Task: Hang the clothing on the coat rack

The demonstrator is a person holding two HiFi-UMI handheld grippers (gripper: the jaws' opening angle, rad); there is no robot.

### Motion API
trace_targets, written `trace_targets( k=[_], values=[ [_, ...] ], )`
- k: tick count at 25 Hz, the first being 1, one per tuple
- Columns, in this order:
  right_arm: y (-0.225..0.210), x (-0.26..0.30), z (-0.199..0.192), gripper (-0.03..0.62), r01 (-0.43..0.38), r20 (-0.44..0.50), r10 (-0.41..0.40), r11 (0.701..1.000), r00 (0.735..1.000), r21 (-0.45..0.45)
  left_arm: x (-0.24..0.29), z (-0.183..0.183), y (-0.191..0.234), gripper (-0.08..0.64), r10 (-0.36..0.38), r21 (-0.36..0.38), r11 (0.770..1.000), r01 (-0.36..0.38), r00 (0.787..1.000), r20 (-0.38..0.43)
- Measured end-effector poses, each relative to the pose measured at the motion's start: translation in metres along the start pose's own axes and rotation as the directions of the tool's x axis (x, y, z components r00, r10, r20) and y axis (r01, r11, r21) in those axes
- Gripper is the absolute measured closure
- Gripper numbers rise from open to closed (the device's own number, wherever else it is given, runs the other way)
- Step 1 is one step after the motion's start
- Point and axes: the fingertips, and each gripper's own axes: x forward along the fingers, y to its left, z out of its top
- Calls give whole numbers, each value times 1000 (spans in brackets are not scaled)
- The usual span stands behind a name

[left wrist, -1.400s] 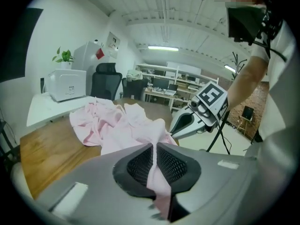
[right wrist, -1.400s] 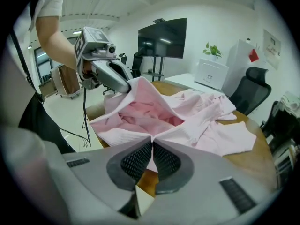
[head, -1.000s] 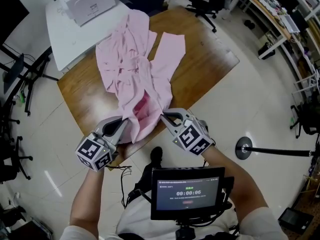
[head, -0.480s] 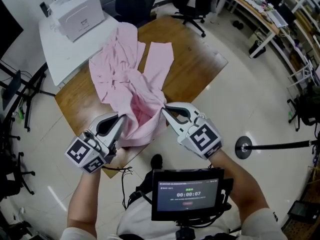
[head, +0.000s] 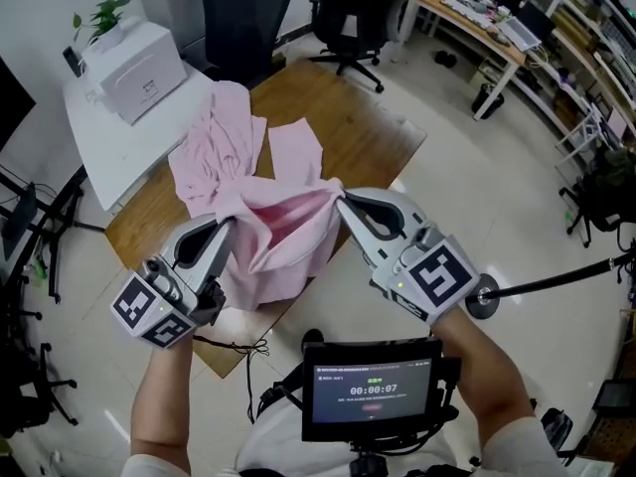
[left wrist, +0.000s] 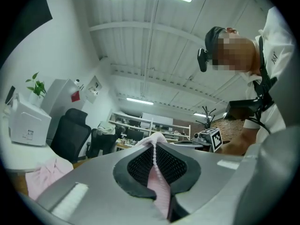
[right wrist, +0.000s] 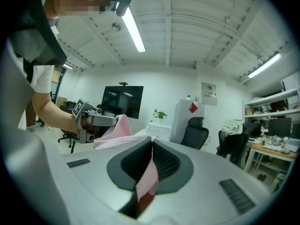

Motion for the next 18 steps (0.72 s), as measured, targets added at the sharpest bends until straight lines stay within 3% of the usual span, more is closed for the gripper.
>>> trace_targets(
  k=[9, 18],
  values=[
    [-33, -29, 42, 583, 130, 96, -129, 992, 987, 2, 36, 62, -19, 541, -118, 62, 992, 112, 987, 111],
    [-77, -78, 81, 583, 297, 178, -295, 955, 939, 16, 82, 114, -43, 541, -246, 115, 967, 227, 948, 203]
  ],
)
